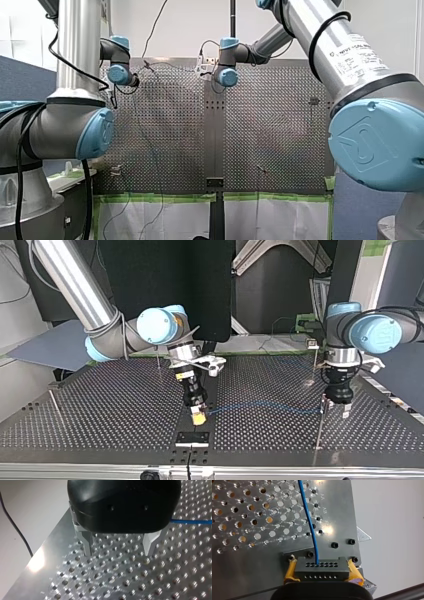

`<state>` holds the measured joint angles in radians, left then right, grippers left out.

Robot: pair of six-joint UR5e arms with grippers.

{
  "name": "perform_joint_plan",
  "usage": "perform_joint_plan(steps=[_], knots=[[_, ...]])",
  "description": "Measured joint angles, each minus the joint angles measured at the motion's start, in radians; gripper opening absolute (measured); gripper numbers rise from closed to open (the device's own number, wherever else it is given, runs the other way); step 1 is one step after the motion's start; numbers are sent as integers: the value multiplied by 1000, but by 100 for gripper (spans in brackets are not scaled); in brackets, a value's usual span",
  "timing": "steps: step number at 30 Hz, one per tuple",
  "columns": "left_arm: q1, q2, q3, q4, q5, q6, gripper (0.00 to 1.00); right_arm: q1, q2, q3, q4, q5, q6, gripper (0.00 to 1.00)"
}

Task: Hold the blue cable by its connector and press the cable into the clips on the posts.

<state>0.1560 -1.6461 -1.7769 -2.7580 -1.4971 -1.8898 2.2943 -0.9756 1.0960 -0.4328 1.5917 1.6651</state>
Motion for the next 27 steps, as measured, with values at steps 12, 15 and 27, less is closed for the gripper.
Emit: perform_joint_plan(steps=[12, 15, 27], knots=[[-2, 104, -72, -105, 11, -60, 100, 0, 2, 0, 1, -7, -2, 2], [-2, 132, -74, -133, 29, -66, 100, 0, 2, 0, 2, -7, -2, 2], [-2, 233, -74, -234, 54, -40, 100, 0, 2, 0, 2, -7, 1, 2]])
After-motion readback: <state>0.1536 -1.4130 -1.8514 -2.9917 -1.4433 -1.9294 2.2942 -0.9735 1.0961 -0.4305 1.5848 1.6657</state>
